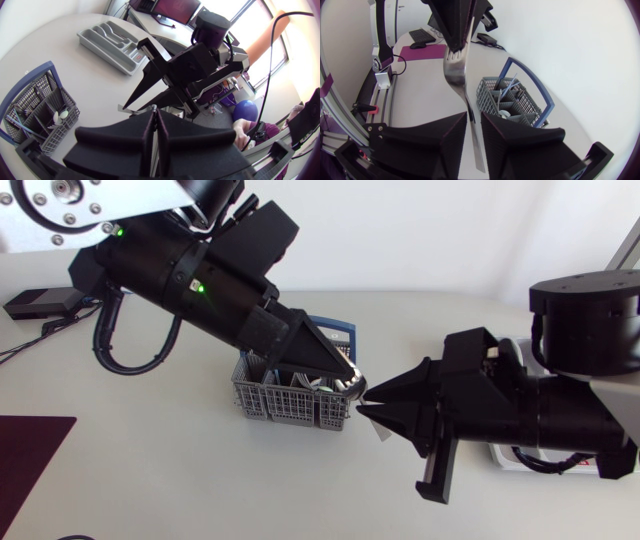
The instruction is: Sort the cutlery from the basket into the organizer compartments.
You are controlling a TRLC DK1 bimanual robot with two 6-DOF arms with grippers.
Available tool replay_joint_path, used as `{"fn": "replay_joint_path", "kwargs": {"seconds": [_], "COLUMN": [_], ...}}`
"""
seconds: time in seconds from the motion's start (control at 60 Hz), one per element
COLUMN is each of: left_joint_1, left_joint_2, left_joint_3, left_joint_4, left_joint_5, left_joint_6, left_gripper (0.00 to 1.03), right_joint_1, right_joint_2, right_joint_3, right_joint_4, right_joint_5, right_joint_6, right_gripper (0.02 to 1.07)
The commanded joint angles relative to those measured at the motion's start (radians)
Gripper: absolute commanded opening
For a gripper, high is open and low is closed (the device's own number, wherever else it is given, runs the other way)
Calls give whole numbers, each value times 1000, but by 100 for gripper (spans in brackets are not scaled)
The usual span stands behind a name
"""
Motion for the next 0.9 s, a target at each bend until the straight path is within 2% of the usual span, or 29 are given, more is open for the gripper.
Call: {"fn": "replay_joint_path", "kwargs": {"seconds": [0.0,0.333,0.383,0.5,0.583,0.633,0.767,0.817,0.883], "left_joint_1": [10,8,8,14,17,26,45,57,82], "left_joint_2": [11,13,13,10,7,2,-7,-10,-18], "left_joint_3": [34,42,42,43,45,51,74,86,96], "left_joint_4": [5,5,6,8,9,9,14,19,37], "left_joint_5": [18,19,19,19,19,19,19,19,18], "left_joint_6": [12,12,10,5,-1,-10,-28,-33,-54], "left_gripper": [4,4,4,4,12,26,52,60,65], "right_joint_1": [11,31,31,34,35,35,34,34,31], "right_joint_2": [6,14,14,10,10,5,-10,-20,-32], "right_joint_3": [-13,-7,-2,0,0,0,-2,-4,-4], "right_joint_4": [-3,-26,-26,-34,-45,-54,-86,-98,-114], "right_joint_5": [-11,-23,-23,-20,-19,-17,-2,13,30], "right_joint_6": [-10,-3,5,14,16,20,25,25,26], "right_gripper": [21,12,8,8,8,8,8,8,8]}}
